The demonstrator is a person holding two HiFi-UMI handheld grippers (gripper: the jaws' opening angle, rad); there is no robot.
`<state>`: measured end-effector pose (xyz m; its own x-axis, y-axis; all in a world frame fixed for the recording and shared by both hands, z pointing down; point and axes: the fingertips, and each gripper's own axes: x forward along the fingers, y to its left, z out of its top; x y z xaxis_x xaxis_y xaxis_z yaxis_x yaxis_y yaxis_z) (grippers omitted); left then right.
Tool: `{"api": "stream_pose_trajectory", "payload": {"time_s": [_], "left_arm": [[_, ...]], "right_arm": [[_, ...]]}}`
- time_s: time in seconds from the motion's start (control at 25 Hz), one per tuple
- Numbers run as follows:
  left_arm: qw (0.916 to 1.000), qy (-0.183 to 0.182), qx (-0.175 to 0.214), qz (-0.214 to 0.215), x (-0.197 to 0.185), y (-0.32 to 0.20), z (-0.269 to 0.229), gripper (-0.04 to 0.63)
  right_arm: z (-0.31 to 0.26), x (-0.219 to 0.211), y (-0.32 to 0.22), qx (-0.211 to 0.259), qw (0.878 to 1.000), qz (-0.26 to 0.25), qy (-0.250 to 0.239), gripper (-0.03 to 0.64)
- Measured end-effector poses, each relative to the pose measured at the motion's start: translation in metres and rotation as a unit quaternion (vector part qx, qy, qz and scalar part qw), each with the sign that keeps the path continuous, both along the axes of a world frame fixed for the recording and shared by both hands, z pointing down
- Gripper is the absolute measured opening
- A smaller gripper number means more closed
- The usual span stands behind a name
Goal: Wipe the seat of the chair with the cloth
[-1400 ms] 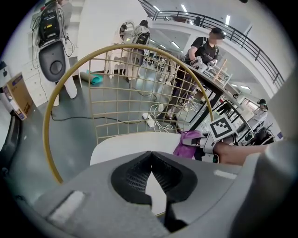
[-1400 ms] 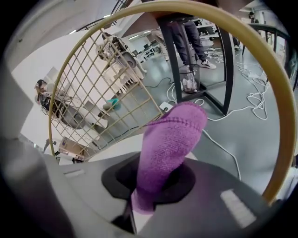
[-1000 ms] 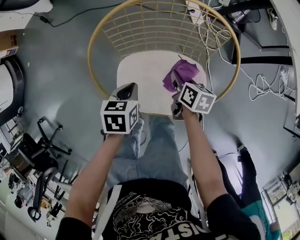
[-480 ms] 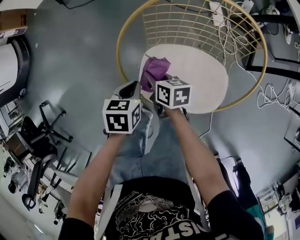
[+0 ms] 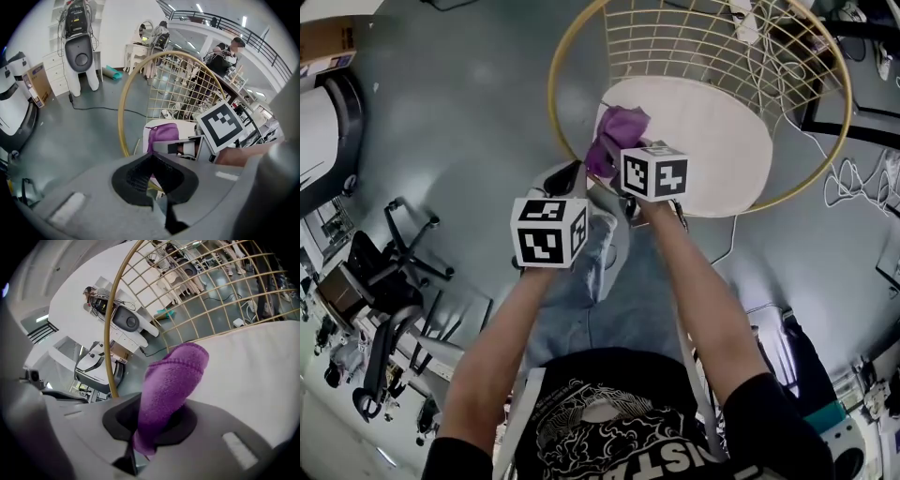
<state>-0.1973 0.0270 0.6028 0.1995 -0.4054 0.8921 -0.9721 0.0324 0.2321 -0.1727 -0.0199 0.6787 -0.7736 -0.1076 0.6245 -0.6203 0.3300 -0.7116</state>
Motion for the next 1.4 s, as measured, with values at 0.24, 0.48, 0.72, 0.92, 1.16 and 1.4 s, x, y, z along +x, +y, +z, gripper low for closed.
{"api": "stream_pose_trajectory", "payload": {"time_s": [0.24,0.48,0.72,0.92,1.16,1.4], "left_arm": [[0.9997,0.016,-0.002,0.016,0.019,-0.024,-0.011,0.0],[0.999,0.019,-0.008,0.04,0.052,-0.025,-0.006,0.0],[0.998,0.018,-0.013,0.059,0.07,-0.044,-0.001,0.0],[0.9964,0.022,-0.015,0.081,0.094,-0.053,-0.004,0.0],[0.9946,0.029,-0.017,0.098,0.117,-0.07,-0.009,0.0],[0.9923,0.035,-0.015,0.117,0.139,-0.08,-0.007,0.0]], "right_arm": [[-0.006,0.03,-0.015,-0.006,0.999,0.006,0.031,0.058],[0.004,0.076,-0.012,-0.01,0.998,0.027,0.047,0.058],[0.013,0.107,-0.028,-0.013,0.997,0.035,0.067,0.058],[0.012,0.143,-0.036,-0.017,0.995,0.057,0.085,0.058],[0.004,0.182,-0.052,-0.019,0.991,0.082,0.107,0.058],[0.007,0.227,-0.063,-0.016,0.983,0.128,0.132,0.058]]}}
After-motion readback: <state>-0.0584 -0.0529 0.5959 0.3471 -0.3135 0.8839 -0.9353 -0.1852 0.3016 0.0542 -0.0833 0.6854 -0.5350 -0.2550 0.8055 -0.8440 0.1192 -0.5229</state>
